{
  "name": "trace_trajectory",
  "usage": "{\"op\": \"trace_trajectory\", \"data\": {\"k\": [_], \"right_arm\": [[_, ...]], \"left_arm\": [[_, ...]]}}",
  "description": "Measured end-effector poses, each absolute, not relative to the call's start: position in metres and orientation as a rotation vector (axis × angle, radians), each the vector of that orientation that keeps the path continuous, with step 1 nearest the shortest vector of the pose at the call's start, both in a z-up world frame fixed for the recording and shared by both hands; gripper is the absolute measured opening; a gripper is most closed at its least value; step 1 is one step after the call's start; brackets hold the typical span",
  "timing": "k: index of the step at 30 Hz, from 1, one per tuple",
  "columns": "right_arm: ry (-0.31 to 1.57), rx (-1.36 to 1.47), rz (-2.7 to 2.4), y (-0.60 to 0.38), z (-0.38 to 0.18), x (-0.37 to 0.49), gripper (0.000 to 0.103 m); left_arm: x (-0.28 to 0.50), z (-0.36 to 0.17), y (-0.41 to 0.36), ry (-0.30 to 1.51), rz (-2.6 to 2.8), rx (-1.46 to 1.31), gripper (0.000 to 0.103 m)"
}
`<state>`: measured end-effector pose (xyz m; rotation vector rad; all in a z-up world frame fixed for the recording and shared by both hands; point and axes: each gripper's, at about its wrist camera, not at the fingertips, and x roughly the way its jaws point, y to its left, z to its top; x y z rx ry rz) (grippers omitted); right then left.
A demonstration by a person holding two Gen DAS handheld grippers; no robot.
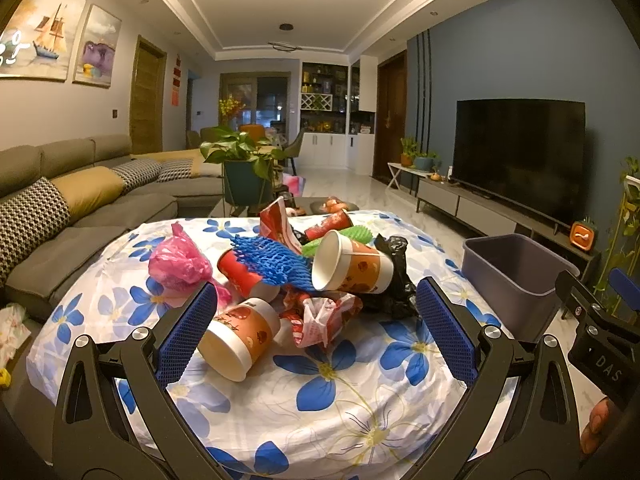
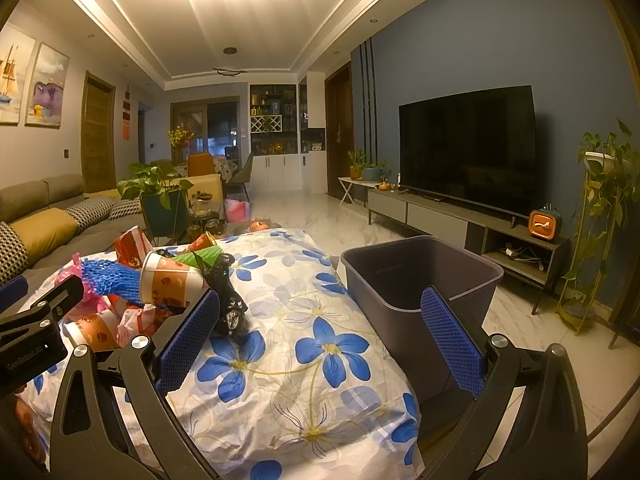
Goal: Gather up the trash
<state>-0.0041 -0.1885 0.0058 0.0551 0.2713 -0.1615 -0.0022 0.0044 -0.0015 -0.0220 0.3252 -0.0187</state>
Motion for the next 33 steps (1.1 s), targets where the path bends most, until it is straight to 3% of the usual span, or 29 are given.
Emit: {"op": "trace_trajectory", "data": {"k": [33], "right_arm": [[0.261, 0.061, -0.164, -0.1893, 0.0108, -0.0053, 0.098]], "left_arm": [[-0.0020, -0.0018, 0.0084, 0.328, -0.016, -0.029, 0.098]]}}
